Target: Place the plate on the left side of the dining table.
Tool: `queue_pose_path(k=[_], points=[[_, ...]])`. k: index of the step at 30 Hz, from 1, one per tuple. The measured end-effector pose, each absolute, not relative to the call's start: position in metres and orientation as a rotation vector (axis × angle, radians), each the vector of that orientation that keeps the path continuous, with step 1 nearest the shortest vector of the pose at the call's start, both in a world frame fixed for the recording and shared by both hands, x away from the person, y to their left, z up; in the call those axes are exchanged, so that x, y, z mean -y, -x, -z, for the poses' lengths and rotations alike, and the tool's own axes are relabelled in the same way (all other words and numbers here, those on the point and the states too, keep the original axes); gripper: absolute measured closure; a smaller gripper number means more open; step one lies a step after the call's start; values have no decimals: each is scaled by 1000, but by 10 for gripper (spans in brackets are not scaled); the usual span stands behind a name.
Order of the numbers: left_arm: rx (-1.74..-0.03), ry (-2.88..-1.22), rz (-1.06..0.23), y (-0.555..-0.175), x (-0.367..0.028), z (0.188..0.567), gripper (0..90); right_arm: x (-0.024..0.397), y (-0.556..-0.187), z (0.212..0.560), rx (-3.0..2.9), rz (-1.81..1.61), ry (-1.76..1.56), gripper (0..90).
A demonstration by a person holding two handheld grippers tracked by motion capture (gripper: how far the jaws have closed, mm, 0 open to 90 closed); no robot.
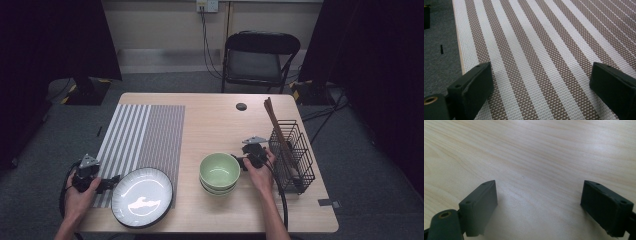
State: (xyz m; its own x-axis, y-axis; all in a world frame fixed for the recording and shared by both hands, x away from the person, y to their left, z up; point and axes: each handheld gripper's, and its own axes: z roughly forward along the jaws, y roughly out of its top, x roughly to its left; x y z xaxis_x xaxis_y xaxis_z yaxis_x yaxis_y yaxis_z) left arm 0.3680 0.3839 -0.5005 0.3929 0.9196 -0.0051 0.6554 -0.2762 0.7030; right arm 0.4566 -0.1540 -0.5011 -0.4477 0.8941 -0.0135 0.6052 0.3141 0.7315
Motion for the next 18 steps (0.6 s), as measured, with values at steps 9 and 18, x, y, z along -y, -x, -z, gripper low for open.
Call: queue_pose_path(k=[9,18], points=[[-1343,-2029,-547,-368,-384,500,47,154,-456,501,-2163,-930,-1334,129],[-1366,-1976,-579,-363,-386,499,183,155,-453,499,-2169,-926,-1341,149]])
